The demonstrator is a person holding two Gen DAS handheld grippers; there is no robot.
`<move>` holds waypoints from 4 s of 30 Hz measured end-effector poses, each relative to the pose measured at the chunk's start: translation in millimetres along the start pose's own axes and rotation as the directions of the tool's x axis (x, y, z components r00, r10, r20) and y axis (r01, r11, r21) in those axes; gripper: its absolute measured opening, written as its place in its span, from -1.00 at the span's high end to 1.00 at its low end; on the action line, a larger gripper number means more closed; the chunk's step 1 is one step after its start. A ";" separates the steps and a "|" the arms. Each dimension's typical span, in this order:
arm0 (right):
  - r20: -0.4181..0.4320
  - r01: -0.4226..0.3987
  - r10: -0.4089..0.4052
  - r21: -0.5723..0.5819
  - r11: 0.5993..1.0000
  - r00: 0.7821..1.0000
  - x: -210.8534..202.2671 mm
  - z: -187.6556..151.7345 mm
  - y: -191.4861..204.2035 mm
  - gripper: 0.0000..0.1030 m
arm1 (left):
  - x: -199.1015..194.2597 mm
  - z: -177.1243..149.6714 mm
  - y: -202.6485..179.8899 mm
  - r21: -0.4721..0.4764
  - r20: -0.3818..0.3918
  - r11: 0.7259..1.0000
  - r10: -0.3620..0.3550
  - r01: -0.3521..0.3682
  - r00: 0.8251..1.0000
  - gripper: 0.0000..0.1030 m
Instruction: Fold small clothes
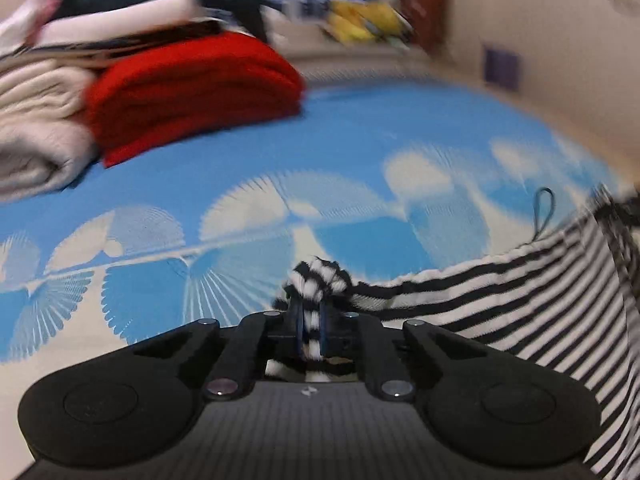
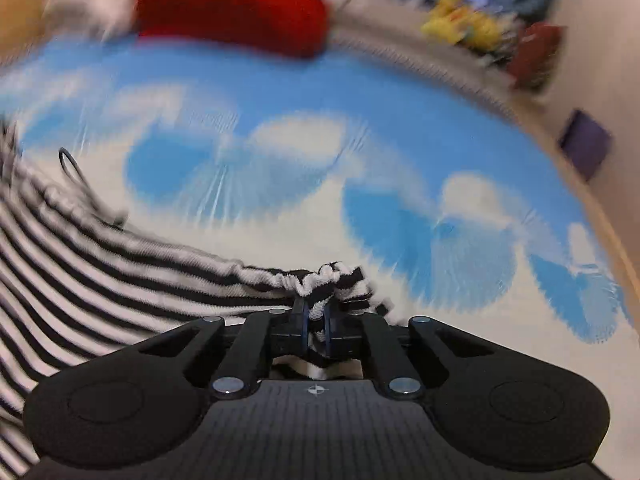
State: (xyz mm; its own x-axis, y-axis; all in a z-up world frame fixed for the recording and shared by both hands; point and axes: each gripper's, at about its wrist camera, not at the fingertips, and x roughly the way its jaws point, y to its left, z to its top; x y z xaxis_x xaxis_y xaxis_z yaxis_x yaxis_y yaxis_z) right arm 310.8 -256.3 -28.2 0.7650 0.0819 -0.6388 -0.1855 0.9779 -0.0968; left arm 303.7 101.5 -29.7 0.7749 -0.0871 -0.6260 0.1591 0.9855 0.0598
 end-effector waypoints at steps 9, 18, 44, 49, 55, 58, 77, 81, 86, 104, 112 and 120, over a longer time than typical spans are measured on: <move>-0.069 0.102 -0.096 0.099 0.990 0.993 55.3 10.8 6.2 0.85 | 56.9 9.5 14.1 -0.193 -0.152 0.980 0.014 -0.044 0.988 0.82; -0.203 0.060 -0.012 0.235 0.970 0.979 40.6 2.2 -11.6 0.53 | 19.9 6.6 62.2 -0.356 -0.163 0.933 -0.110 0.045 0.980 0.15; -0.492 0.014 0.195 0.388 0.921 0.848 -57.2 -127.1 -48.3 0.12 | -51.0 -130.0 76.5 -0.475 -0.506 0.879 -0.310 0.040 0.805 0.33; -0.461 -0.043 0.221 0.366 0.930 0.859 -61.6 -120.4 -46.1 0.77 | -65.3 -119.2 70.4 -0.416 -0.469 0.904 -0.303 0.095 0.830 0.93; -0.107 -0.080 0.166 0.554 0.829 0.980 -121.2 -92.8 -89.6 0.84 | -124.5 -104.2 105.0 -0.469 -0.266 0.877 -0.250 0.102 0.931 0.94; -0.211 -0.026 0.154 0.509 0.860 0.965 -116.5 -101.3 -87.9 0.84 | -112.8 -127.2 104.0 -0.432 -0.449 0.901 -0.251 0.038 0.857 0.95; -0.447 0.104 0.081 0.375 0.921 0.891 -102.4 -124.2 -75.8 0.89 | -122.1 -90.7 57.3 -0.193 -0.372 0.962 -0.256 0.195 0.892 0.73; -0.442 0.068 0.144 0.430 0.900 0.885 -102.0 -128.0 -82.6 0.73 | -115.1 -90.2 25.5 -0.096 -0.381 0.970 -0.242 0.222 0.892 0.44; -0.517 0.029 0.194 0.391 0.920 0.834 -92.4 -140.6 -73.1 0.50 | -103.5 -91.1 0.2 -0.075 -0.398 0.951 -0.304 0.300 0.866 0.39; -0.588 0.137 -0.078 0.056 0.989 0.805 -100.4 -149.2 -62.8 1.00 | -75.3 -88.1 -8.5 0.018 -0.412 0.991 -0.110 0.129 0.905 0.07; -0.230 0.008 0.068 0.313 0.950 0.971 -145.2 -109.2 -74.5 0.97 | -43.9 -93.4 29.5 -0.004 -0.528 0.989 0.124 -0.148 0.840 0.08; -0.489 -0.090 0.108 0.060 0.994 0.866 -89.8 -132.4 -3.8 0.76 | -64.7 -57.5 26.0 -0.108 -0.179 0.992 0.042 -0.062 0.983 0.11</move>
State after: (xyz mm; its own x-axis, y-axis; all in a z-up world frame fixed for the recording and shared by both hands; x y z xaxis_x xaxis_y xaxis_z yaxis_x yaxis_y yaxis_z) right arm 161.2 -292.9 -71.6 0.3408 0.0821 -0.9365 -0.2163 0.9763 0.0069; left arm 222.5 141.2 -32.2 0.6588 -0.0185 -0.7521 0.0441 0.9989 0.0141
